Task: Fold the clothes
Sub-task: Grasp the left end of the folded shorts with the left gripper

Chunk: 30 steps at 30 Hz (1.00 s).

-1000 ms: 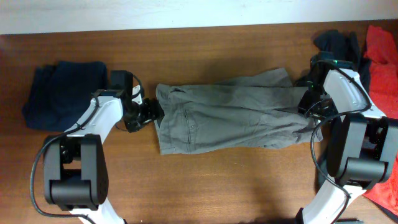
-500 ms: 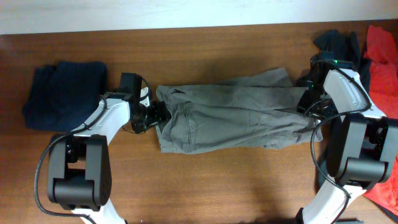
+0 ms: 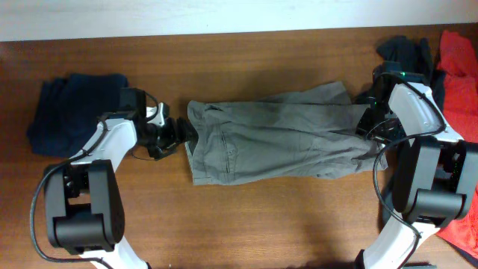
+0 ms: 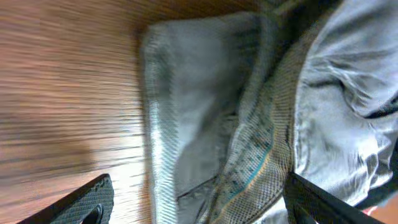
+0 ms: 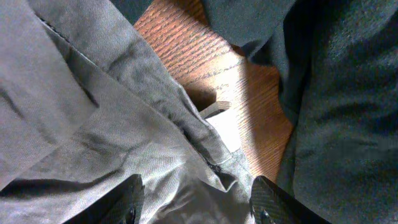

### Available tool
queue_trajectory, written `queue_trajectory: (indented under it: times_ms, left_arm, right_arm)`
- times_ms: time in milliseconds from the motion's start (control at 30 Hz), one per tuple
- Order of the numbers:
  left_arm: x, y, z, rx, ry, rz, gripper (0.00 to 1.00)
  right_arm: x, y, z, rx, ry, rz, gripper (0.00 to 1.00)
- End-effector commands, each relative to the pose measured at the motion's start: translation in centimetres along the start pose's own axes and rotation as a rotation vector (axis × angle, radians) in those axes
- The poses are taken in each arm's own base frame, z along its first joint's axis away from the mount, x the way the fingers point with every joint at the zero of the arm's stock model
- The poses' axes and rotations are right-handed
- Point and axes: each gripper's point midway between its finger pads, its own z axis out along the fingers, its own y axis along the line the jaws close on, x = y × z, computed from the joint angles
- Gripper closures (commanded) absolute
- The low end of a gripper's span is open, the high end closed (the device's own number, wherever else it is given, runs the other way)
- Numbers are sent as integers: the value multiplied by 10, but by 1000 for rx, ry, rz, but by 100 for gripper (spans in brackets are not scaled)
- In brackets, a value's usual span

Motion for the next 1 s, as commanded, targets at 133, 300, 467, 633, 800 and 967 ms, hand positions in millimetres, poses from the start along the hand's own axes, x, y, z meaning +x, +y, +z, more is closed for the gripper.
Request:
queue_trajectory:
  times_ms: [133,300,467,633,800,967]
  left_arm:
    - [13,-25,8,42,24,140,13]
    - [15,-23,9,17,24,144,13]
    - [17,-12,9,-37,31,97,13]
    - [23,8,8,-158,43,68,13]
    - [27,0,15,-157,52,99,13]
    - [38,-1,33,-161,61,73,13]
  right_arm:
    - [-6,-1,-10,-14,-31,11,40]
    - [-6,-1,-10,-14,-31,11,39]
    - [-6,-1,-10,-14,-31,11,39]
    - [-6,-1,-10,-14,-31,11,39]
    - [-6,-1,-10,-14,-31,11,39]
    - [-6,-1,-10,-14,-30,11,39]
